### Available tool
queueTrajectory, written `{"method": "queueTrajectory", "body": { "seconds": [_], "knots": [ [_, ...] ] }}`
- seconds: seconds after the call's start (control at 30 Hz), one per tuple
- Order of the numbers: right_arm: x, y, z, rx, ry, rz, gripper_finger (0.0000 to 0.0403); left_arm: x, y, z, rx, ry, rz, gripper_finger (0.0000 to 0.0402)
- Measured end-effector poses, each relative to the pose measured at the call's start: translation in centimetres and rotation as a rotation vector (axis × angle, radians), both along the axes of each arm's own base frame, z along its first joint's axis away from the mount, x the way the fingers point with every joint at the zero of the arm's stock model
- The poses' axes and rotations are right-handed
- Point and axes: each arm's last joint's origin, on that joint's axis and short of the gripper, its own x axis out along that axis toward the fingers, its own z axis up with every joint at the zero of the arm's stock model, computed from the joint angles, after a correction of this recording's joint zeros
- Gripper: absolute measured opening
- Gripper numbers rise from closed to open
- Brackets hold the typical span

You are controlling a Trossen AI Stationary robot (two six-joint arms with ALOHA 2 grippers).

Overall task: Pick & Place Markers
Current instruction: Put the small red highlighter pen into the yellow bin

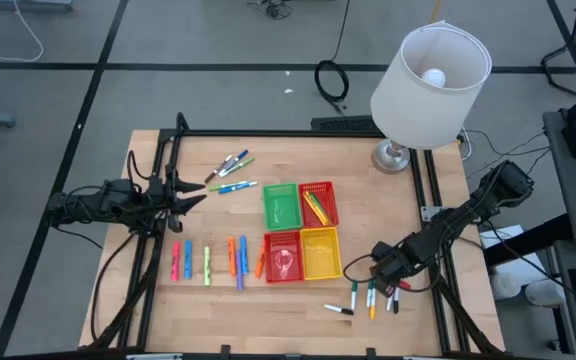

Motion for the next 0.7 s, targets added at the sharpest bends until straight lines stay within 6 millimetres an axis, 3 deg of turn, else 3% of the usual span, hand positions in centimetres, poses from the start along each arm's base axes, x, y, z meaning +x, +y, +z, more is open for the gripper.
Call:
{"method": "queueTrajectory", "body": {
  "seconds": [0.3,0.7],
  "knots": [
    [0.0,-0.04,-0.02,-0.005,-0.006,0.048,0.0018,0.0,0.0,0.0,0.0,0.0,0.0,0.0134],
    [0.3,-0.69,0.69,0.015,-0.053,0.058,0.0024,0.0,0.0,0.0,0.0,0.0,0.0,0.0134]
  ]
}}
